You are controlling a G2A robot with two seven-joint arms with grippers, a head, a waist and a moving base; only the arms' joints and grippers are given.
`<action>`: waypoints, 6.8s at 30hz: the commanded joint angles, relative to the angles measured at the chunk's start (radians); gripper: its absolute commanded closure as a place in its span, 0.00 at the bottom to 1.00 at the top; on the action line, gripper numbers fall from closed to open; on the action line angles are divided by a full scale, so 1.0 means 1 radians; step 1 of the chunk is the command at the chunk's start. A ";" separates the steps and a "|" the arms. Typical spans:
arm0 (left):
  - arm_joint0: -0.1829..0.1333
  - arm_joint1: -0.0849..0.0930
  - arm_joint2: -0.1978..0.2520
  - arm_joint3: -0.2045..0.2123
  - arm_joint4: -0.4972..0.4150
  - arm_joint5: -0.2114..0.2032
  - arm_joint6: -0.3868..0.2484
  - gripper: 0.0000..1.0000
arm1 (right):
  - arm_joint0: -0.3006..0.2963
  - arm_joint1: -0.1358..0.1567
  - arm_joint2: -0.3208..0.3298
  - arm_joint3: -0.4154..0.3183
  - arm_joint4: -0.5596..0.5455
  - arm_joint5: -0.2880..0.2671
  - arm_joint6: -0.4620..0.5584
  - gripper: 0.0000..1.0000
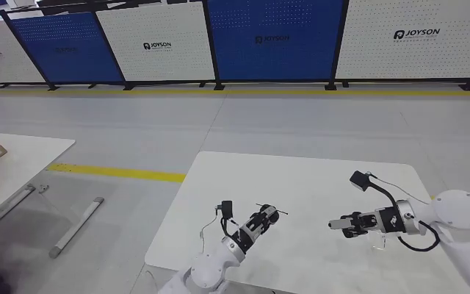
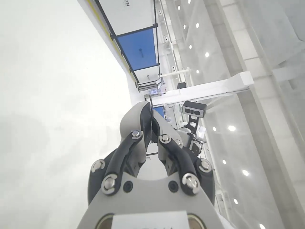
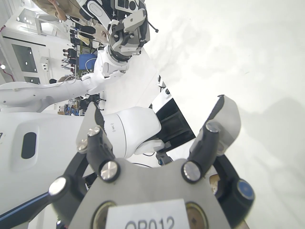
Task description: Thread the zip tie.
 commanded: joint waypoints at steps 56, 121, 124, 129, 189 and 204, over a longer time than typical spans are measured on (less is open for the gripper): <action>-0.012 -0.007 0.030 0.016 0.037 0.033 -0.055 1.00 | 0.149 0.105 -0.097 0.078 -0.196 -0.002 0.000 0.00; -0.012 -0.007 0.030 0.016 0.037 0.033 -0.055 1.00 | 0.216 0.017 -0.238 0.175 -0.654 0.346 0.000 0.00; -0.012 -0.007 0.030 0.016 0.037 0.033 -0.055 1.00 | 0.216 0.004 -0.248 0.206 -0.635 0.321 -0.019 0.00; -0.012 -0.007 0.030 0.016 0.037 0.033 -0.055 1.00 | 0.213 0.001 -0.249 0.211 -0.637 0.313 -0.038 0.00; -0.012 -0.007 0.030 0.016 0.037 0.033 -0.055 1.00 | 0.223 -0.067 -0.238 0.394 -0.761 0.455 0.000 0.65; -0.012 -0.007 0.030 0.016 0.037 0.033 -0.055 1.00 | 0.287 -0.125 -0.317 0.507 -0.753 0.455 0.000 0.73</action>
